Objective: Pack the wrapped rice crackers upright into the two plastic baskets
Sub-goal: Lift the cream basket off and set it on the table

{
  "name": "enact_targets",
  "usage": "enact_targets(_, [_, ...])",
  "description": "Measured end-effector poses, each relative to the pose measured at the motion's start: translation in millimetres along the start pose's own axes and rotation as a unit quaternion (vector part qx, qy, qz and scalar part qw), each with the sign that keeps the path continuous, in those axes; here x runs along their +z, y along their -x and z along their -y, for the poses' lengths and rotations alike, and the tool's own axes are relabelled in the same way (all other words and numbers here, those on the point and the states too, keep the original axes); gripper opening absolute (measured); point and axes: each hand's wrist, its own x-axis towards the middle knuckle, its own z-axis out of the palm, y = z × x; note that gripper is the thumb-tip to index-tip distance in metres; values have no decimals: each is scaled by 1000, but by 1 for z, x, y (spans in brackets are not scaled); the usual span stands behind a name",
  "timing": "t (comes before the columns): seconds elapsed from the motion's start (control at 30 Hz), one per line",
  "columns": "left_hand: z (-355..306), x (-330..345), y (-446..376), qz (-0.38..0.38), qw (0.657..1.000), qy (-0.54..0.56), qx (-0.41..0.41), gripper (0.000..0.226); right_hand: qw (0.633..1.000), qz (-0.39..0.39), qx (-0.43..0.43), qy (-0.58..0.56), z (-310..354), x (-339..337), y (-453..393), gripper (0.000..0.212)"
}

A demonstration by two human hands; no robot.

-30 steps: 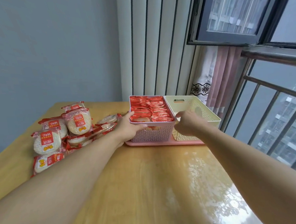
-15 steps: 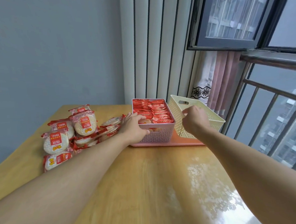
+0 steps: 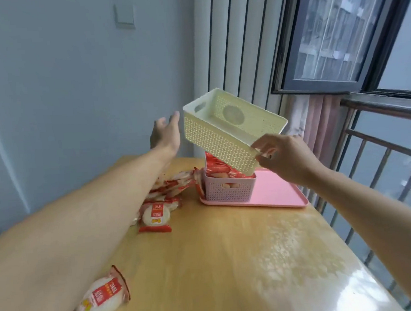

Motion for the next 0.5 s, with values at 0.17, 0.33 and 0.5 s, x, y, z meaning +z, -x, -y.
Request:
enact_targets(0.17, [25,-55,12,169,972,-148,-62,30,990,129,-59,12,20,1,22,17])
enact_targets(0.33, [60,-73,26,230,929,-283,-65,11,949,274,-59,144,33,4,27,17])
enact_targets(0.5, [71,-81,59,434,839,-278,-173,38,868,441,-41,226,49,1,35,26])
